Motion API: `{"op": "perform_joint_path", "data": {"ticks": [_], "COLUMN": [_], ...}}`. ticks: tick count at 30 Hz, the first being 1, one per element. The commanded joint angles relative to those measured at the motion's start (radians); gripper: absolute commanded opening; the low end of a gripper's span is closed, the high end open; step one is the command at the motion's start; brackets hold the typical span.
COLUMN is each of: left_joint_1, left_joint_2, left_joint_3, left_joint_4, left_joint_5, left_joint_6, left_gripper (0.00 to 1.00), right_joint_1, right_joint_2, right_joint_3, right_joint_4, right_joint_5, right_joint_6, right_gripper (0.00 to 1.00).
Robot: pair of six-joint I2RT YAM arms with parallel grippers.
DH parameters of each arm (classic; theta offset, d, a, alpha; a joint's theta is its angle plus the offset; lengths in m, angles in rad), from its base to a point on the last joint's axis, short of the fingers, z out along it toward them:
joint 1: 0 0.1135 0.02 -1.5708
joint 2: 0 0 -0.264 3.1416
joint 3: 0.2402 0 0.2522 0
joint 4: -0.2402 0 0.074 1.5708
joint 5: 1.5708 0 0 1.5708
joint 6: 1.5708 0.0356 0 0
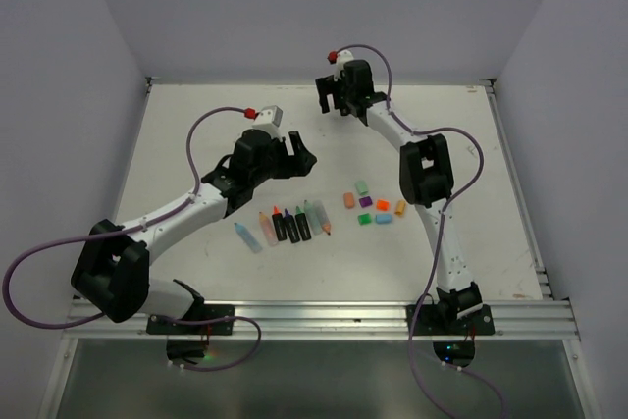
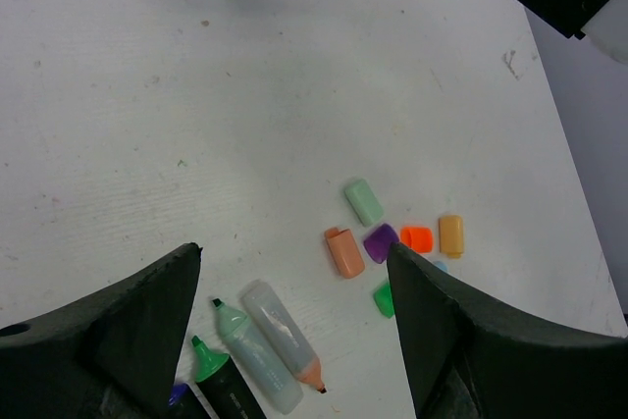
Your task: Open the pen caps
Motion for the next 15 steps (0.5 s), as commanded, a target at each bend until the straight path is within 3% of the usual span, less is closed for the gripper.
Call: {"op": "perform_joint_path", "data": {"ticks": [1,15], "left_joint_1": [0.006,0.009], "left_joint_2": [-0.027,-0.059], "left_joint_3": [0.002,0.004], "left_joint_4": [0.019,0.006], "left_joint_5": [0.009,-0.003], "left_joint_6": [0.005,0.011], "left_gripper": [0.8,0.8], "right_joint_1": [-0.006,-0.005], "right_joint_2": [-0.002,0.044], "right_joint_3": [0.022,0.046], "right_joint_4": [0.015,-0.011], "right_joint_5": [0.006,0.01], "right_joint_6": [0.01,0.046], "right_gripper": [0.93,0.93]}}
